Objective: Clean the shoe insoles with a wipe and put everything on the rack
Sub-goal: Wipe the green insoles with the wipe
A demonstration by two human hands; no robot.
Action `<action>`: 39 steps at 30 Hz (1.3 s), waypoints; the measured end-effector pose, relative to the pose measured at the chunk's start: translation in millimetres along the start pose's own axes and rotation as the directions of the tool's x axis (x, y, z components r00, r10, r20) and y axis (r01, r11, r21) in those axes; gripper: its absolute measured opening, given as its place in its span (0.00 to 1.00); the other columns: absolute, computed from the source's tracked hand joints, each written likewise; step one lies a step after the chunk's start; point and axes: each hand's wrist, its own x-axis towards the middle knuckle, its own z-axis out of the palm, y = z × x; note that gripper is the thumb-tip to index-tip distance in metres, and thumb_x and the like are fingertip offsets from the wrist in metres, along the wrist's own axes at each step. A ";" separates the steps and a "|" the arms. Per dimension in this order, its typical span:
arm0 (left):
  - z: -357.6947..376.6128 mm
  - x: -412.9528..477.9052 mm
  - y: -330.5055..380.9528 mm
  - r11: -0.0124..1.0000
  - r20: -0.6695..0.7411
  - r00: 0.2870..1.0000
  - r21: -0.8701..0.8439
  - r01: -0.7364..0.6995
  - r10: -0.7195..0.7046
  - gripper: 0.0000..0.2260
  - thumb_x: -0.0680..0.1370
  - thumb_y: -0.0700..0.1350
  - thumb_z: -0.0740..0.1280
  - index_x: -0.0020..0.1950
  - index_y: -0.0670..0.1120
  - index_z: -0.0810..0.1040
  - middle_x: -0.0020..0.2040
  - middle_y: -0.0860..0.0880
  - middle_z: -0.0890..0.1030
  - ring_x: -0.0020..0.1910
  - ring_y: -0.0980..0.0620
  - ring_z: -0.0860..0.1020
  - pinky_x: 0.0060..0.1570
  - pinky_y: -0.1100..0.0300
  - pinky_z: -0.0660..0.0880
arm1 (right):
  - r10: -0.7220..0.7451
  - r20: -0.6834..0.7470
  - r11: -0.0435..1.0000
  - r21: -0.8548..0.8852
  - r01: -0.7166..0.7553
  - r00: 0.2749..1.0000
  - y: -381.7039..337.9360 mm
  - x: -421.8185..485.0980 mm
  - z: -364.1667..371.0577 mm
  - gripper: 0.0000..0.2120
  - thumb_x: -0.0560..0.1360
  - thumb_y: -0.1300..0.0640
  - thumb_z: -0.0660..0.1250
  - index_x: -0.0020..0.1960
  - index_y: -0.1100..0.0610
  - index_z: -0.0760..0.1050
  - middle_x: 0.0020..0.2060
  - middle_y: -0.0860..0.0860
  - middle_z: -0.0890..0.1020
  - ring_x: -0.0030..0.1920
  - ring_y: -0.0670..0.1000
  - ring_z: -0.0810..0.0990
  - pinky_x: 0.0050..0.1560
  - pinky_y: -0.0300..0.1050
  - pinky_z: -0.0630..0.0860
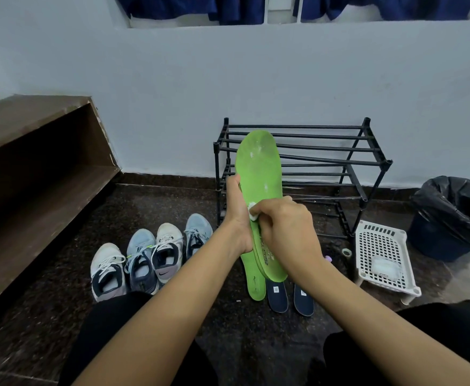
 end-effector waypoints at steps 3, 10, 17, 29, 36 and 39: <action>1.4 -0.8 -4.0 1.000 -0.009 1.000 0.028 -0.003 0.003 0.25 0.75 0.64 0.54 0.35 0.47 0.80 0.33 0.48 0.79 0.33 0.48 0.76 0.36 0.59 0.71 | -0.024 -0.013 1.000 0.015 0.025 1.000 4.3 5.6 -1.9 0.12 0.66 0.70 0.66 0.40 0.56 0.82 0.37 0.54 0.83 0.38 0.59 0.81 0.40 0.48 0.77; 8.7 -7.3 -10.6 0.994 0.078 0.996 0.102 0.037 -0.045 0.27 0.77 0.62 0.53 0.26 0.49 0.78 0.28 0.49 0.77 0.28 0.50 0.76 0.34 0.60 0.70 | 0.016 -0.089 1.000 0.007 -0.015 0.996 10.3 14.9 -4.6 0.11 0.67 0.68 0.63 0.41 0.57 0.82 0.38 0.52 0.84 0.40 0.57 0.81 0.42 0.49 0.78; 0.5 -3.7 0.4 1.000 -0.009 1.000 0.027 0.017 -0.016 0.26 0.76 0.64 0.54 0.42 0.45 0.82 0.37 0.46 0.82 0.37 0.47 0.79 0.38 0.58 0.74 | 0.039 -0.049 0.998 0.042 -0.037 0.998 -4.5 -2.3 0.0 0.12 0.70 0.68 0.64 0.44 0.55 0.82 0.36 0.50 0.84 0.36 0.52 0.78 0.37 0.40 0.65; 5.7 -7.8 -13.4 0.995 0.049 0.998 0.094 0.036 -0.041 0.29 0.77 0.63 0.53 0.29 0.49 0.81 0.31 0.49 0.80 0.33 0.49 0.78 0.37 0.58 0.73 | 0.040 -0.124 0.993 0.114 -0.026 0.991 5.3 8.1 -2.3 0.11 0.68 0.70 0.66 0.43 0.57 0.82 0.39 0.50 0.85 0.40 0.54 0.82 0.45 0.48 0.78; -1.3 -6.3 -3.4 0.998 -0.006 0.999 0.037 0.044 -0.043 0.27 0.76 0.65 0.55 0.41 0.45 0.83 0.37 0.46 0.82 0.36 0.47 0.80 0.37 0.59 0.75 | 0.077 -0.088 0.981 0.185 -0.059 0.993 -3.3 -2.0 2.6 0.12 0.69 0.69 0.66 0.44 0.55 0.83 0.38 0.49 0.84 0.38 0.56 0.80 0.44 0.50 0.77; 1.9 -6.2 -9.6 0.999 0.015 1.000 0.036 0.012 -0.013 0.26 0.78 0.63 0.54 0.35 0.47 0.81 0.32 0.48 0.81 0.33 0.49 0.79 0.35 0.60 0.74 | 0.028 -0.115 0.988 0.156 -0.010 0.993 -2.1 2.6 -2.5 0.12 0.68 0.71 0.67 0.42 0.57 0.83 0.37 0.50 0.84 0.36 0.53 0.81 0.42 0.46 0.77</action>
